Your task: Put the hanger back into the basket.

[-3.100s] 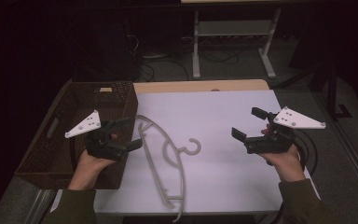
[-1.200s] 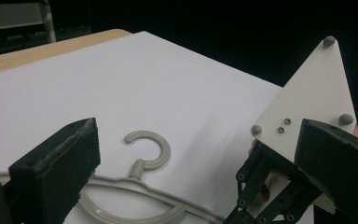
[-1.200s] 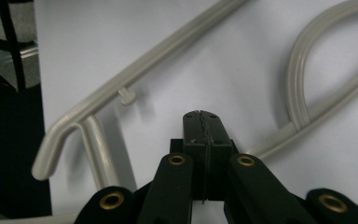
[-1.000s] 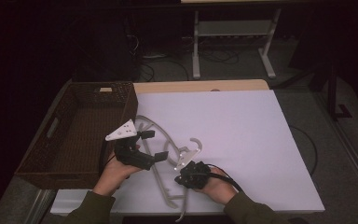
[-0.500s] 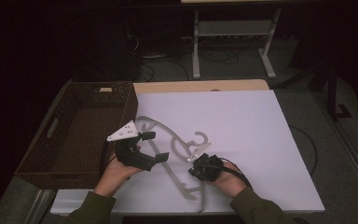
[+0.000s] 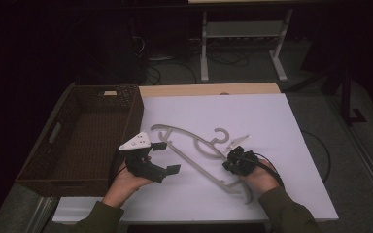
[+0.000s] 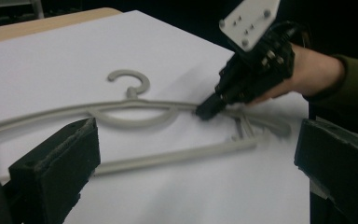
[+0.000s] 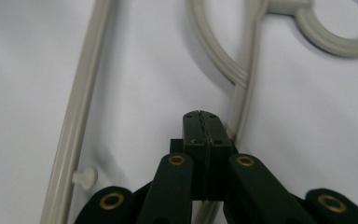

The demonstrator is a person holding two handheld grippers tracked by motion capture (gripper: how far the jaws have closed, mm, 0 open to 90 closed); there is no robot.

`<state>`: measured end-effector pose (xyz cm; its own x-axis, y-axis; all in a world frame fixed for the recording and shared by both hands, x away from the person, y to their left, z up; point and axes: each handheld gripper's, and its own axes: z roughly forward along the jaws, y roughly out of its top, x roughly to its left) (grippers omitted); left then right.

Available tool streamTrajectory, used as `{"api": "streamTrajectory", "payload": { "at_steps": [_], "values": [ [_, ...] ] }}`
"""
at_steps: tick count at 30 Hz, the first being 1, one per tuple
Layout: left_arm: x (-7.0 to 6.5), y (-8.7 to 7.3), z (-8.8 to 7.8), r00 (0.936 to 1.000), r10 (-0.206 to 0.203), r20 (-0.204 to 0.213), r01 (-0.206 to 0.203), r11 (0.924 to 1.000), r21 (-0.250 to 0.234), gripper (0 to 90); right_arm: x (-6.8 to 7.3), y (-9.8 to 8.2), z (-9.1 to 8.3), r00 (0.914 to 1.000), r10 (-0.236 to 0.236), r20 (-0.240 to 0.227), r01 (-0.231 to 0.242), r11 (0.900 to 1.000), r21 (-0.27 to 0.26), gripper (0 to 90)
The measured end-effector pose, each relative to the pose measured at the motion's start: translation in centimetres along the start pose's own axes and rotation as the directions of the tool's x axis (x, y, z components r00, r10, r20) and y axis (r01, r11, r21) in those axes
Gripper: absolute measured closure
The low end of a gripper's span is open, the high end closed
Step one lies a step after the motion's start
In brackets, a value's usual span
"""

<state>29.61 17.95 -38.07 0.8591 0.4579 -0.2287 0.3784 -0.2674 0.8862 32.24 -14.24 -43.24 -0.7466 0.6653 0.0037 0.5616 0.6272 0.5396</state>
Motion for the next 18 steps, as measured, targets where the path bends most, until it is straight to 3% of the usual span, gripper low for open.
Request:
{"api": "streamTrajectory", "payload": {
  "at_steps": [3, 5, 6, 11, 13, 14, 15, 16, 17, 18],
  "values": [
    [0.0, -0.2, 0.1, 1.0000, -0.003, 0.001, 0.003, 1.0000, 0.006, 0.0, -2.1, -0.7, -0.5, 0.9984, 0.027, 0.049, -0.028, 1.000, 0.007, 89.8],
    [0.1, -0.3, 0.1, 1.0000, -0.004, 0.000, 0.004, 1.0000, 0.008, 0.0, -2.6, -0.9, -0.5, 0.9977, 0.030, 0.061, -0.030, 1.000, 0.008, 89.8],
    [0.1, -0.3, 0.1, 1.0000, -0.005, -0.001, 0.005, 1.0000, 0.008, 0.0, -3.5, -1.2, -0.6, 0.9941, 0.048, 0.097, -0.049, 0.999, 0.014, 89.8],
    [0.1, -0.4, 0.0, 0.9999, -0.010, -0.001, 0.010, 0.9999, 0.005, 0.0, -5.3, -1.9, -1.0, 0.9893, 0.083, 0.120, -0.084, 0.997, 0.001, 89.8],
    [0.2, -0.4, 0.0, 1.0000, -0.008, -0.002, 0.008, 0.9999, 0.009, 0.0, -5.7, -1.9, -1.4, 0.9909, 0.096, 0.094, -0.094, 0.995, -0.020, 89.7],
    [0.2, -0.4, 0.0, 1.0000, -0.006, -0.002, 0.006, 0.9999, 0.011, 0.0, -5.4, -1.4, -1.9, 0.9929, 0.109, 0.047, -0.105, 0.992, -0.076, 87.0],
    [0.2, -0.5, 0.0, 1.0000, -0.008, -0.003, 0.008, 0.9999, 0.011, 0.0, -5.4, -1.4, -1.9, 0.9929, 0.109, 0.047, -0.105, 0.992, -0.076, 87.0],
    [0.3, -0.5, 0.1, 0.9999, -0.010, -0.004, 0.010, 0.9999, 0.012, 0.0, -4.9, -0.5, -2.0, 0.9923, 0.119, -0.034, -0.123, 0.983, -0.138, 80.0],
    [0.3, -0.5, 0.1, 0.9999, -0.010, -0.004, 0.010, 0.9999, 0.012, 0.0, -4.9, -0.5, -2.0, 0.9923, 0.119, -0.034, -0.123, 0.983, -0.138, 80.0],
    [0.3, -0.6, 0.1, 0.9999, -0.011, -0.004, 0.011, 0.9999, 0.012, 0.0, -4.5, 0.1, -1.8, 0.9925, 0.103, -0.065, -0.112, 0.983, -0.149, 77.3]
  ]
}}
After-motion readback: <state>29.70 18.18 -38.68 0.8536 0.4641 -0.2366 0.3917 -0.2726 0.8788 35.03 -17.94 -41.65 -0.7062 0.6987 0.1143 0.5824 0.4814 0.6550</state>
